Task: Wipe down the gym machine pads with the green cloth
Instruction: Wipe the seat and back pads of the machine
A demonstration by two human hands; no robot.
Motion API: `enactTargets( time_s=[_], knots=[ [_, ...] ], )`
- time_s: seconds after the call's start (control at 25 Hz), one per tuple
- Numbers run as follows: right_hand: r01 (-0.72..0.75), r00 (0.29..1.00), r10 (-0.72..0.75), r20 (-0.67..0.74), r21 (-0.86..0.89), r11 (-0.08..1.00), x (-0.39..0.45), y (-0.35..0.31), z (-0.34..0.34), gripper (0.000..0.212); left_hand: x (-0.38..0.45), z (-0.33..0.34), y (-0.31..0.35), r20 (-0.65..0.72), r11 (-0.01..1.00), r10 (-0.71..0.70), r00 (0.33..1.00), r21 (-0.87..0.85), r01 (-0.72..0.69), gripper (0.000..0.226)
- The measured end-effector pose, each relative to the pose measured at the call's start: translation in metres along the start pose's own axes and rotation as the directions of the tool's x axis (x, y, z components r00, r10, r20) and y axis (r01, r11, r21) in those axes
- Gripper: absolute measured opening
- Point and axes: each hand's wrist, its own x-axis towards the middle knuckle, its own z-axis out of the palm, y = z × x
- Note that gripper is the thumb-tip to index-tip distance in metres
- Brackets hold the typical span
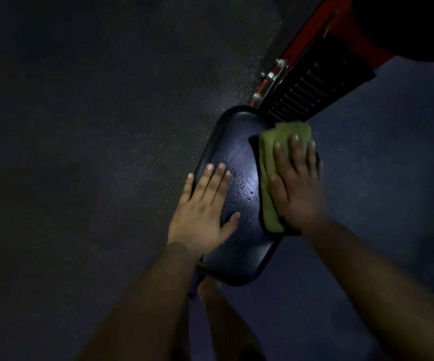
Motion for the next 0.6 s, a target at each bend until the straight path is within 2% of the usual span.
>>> enactTargets(
  time_s=[0.08,0.2,0.24,0.36,0.44,0.6],
  knots=[
    [-0.026,1.000,0.026,0.003,-0.005,1.000,-0.038,-0.006,0.012,0.061,0.001,0.000,0.000,0.004,1.000,-0.001,1.000,-0.013,0.001,0.083],
    [0.232,0.973,-0.231,0.022,-0.064,0.971,0.014,-0.014,0.007,0.065,0.000,0.001,0.000,-0.006,1.000,-0.006,1.000,-0.002,0.006,0.085],
    [0.245,0.969,-0.246,-0.002,-0.072,0.967,0.047,-0.019,0.004,0.070,0.000,0.002,-0.001,-0.010,1.000,-0.008,1.000,-0.001,0.008,0.086],
    [-0.022,0.996,0.020,-0.089,-0.019,1.000,0.104,-0.033,-0.005,0.084,-0.001,0.001,-0.001,-0.028,0.999,-0.029,0.999,-0.033,0.028,0.089],
    [-0.051,0.993,0.050,-0.107,-0.001,0.999,0.066,-0.042,0.003,0.079,-0.003,-0.002,0.001,-0.050,0.997,-0.035,0.998,-0.065,0.032,0.087],
    [0.202,0.979,-0.201,0.027,-0.023,0.979,-0.066,-0.042,0.023,0.071,-0.043,0.002,0.002,-0.136,0.979,-0.137,0.981,-0.170,0.113,0.076]
  ],
)
